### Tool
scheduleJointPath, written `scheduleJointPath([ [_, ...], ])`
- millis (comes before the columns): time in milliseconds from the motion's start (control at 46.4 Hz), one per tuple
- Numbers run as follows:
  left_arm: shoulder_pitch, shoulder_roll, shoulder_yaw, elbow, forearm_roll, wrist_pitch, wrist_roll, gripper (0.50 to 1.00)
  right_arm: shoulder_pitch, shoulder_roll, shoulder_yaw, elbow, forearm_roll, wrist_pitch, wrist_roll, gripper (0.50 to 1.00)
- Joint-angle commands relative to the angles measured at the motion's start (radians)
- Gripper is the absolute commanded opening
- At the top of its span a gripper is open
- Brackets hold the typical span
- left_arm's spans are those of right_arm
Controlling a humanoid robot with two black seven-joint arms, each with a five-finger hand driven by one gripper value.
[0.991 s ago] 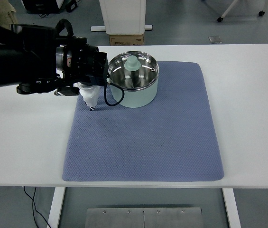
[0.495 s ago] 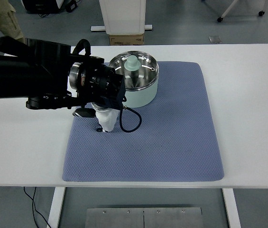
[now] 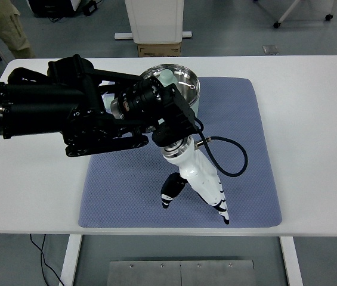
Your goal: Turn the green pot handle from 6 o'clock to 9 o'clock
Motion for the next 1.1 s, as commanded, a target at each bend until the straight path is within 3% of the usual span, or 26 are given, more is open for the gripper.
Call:
scheduleJointPath([
  [0, -0.004, 0.008, -0.018, 0.014, -0.085, 0.0, 0.0, 1.0, 0.0, 0.0, 0.0, 0.0, 0.0, 0.0, 0.0, 1.0],
  [237, -0.004, 0.015, -0.077, 0.074, -0.217, 0.001, 0.0, 1.0, 0.0, 0.0, 0.0, 0.0, 0.0, 0.0, 0.0, 1.0],
  [1077, 0.044, 0.021, -0.065, 0.523, -1.205, 0.051, 0.0, 1.0, 0.0, 0.0, 0.0, 0.0, 0.0, 0.0, 0.0, 1.0],
])
